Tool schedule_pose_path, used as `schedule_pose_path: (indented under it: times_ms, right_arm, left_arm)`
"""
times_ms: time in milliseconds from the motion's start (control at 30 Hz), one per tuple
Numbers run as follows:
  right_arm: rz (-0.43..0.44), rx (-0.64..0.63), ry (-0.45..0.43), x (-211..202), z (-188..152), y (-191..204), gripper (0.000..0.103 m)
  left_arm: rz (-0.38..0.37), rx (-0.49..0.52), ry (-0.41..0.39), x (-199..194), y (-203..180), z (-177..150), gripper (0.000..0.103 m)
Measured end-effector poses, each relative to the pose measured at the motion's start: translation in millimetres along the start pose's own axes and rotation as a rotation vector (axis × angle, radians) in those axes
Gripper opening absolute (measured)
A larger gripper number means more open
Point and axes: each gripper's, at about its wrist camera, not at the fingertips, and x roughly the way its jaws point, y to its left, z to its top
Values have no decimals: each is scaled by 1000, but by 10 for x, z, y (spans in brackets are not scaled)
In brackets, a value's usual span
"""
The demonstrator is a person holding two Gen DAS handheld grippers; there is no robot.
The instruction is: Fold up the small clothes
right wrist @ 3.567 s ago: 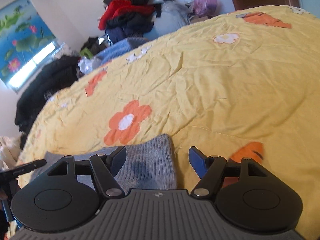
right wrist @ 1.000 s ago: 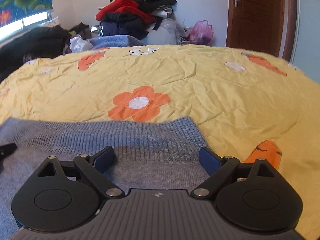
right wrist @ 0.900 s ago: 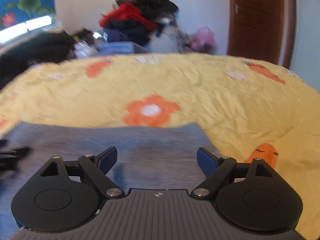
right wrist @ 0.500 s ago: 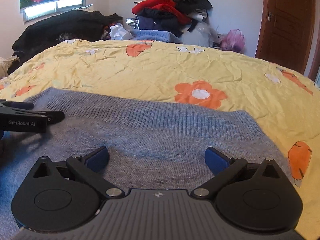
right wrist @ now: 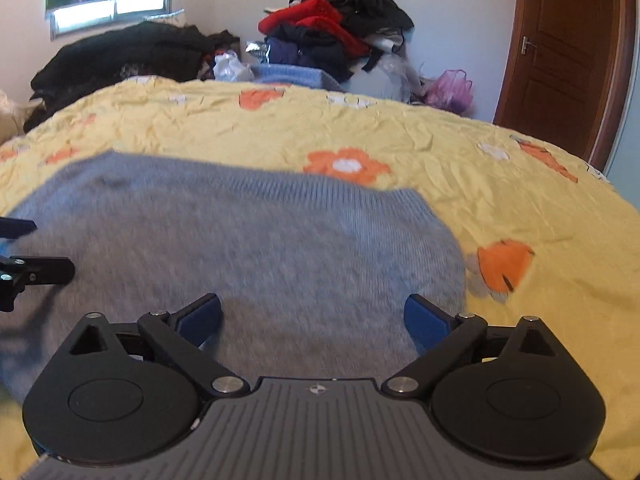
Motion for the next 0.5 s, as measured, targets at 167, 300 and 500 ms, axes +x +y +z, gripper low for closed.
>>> schedule_pose_path:
  times_ms: [167, 300, 500]
  right_arm:
    - [15, -8, 4, 55, -8, -16, 103]
    - [-3, 6, 0, -117, 22, 82, 99]
    - [172, 61, -64, -581, -59, 305, 102]
  left_arm:
    - [-31, 12, 13, 86, 101, 52, 103]
    - [47, 12, -38, -244, 64, -32, 101]
    - [-31, -447, -65, -1021, 492, -497, 102]
